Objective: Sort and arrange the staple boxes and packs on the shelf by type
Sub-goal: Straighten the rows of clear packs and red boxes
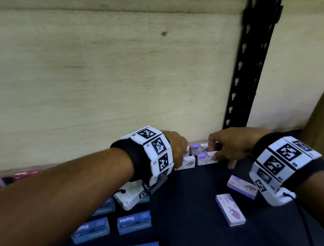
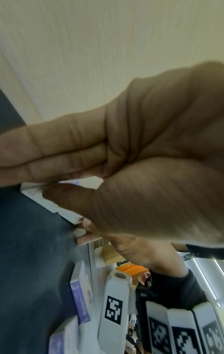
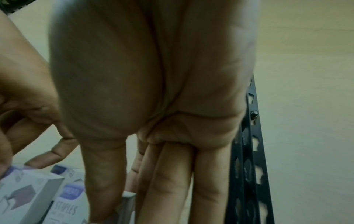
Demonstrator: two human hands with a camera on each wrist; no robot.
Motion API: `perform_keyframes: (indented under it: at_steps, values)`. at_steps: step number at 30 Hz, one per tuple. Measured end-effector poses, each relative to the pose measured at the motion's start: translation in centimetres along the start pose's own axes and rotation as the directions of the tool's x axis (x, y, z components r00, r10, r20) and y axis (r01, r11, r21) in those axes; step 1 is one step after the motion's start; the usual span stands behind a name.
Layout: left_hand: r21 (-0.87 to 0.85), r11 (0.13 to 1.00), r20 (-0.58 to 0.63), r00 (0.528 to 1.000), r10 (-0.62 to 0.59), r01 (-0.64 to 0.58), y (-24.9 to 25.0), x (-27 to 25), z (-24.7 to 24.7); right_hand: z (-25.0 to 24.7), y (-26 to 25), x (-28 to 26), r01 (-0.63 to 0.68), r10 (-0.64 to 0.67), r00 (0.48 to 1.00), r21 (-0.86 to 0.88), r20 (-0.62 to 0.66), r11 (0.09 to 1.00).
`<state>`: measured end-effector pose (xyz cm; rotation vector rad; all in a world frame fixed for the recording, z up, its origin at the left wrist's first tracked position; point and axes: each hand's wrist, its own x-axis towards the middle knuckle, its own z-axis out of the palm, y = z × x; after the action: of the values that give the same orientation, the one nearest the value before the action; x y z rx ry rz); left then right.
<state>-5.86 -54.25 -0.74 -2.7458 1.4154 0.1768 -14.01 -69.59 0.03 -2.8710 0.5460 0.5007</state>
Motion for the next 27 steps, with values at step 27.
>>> perform_keyframes:
  at_steps: [27]
  values:
    - [-0.068,0.949,0.150,0.937,0.314,-0.307,4.2,-7.0,-1.4,1.0,1.0,-4.6,-0.047,0.054,0.998,-0.162,0.036,0.986]
